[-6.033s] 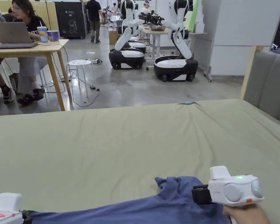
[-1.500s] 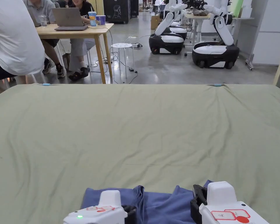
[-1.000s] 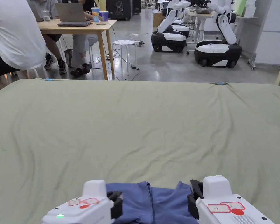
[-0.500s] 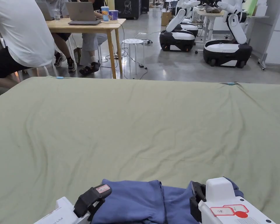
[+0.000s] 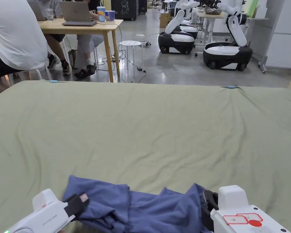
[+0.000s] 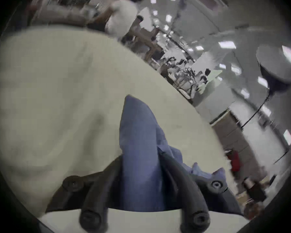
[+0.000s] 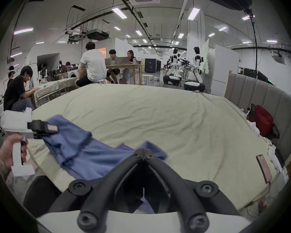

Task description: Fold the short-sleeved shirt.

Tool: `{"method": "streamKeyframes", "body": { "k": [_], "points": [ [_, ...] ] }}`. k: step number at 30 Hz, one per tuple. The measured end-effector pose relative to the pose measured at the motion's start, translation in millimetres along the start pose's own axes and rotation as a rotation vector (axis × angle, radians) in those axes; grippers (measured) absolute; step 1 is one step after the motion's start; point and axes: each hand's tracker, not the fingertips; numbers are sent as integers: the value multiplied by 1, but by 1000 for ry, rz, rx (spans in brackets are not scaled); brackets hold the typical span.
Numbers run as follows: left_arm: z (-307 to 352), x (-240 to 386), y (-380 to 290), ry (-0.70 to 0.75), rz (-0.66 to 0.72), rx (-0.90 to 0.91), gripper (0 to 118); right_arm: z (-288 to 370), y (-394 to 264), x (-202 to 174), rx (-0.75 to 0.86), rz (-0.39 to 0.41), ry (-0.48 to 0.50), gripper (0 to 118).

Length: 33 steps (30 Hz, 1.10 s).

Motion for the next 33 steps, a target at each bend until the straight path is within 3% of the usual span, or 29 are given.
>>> {"method": "streamKeyframes", "body": {
  "k": [3,7,11,18,21,25,29,33],
  "points": [
    [18,21,9,68,-150,47,16,-1,-3,2,-2,-5,-4,0],
    [20,97,-19,49,-523,79,16,-1,-10,8,-13,-20,-9,0],
    [-5,174,-70,-11,-798,4,16,6,-16,17,-15,-23,-23,0],
    [-51,237,-157,-14,-1066,-143,15,18,-25,44,-16,-49,-65,0],
    [-53,234,-163,-8,-1063,-155,18,20,-27,53,-15,-66,-73,0],
    [-30,235,-139,-107,-975,-108,67,20,-27,56,-12,-72,-73,0],
    [1,227,-87,-307,-667,-91,69,17,-26,53,-10,-79,-63,0],
    [-3,199,-54,-281,-508,-108,77,15,-25,48,-12,-80,-49,0]
  ]
}}
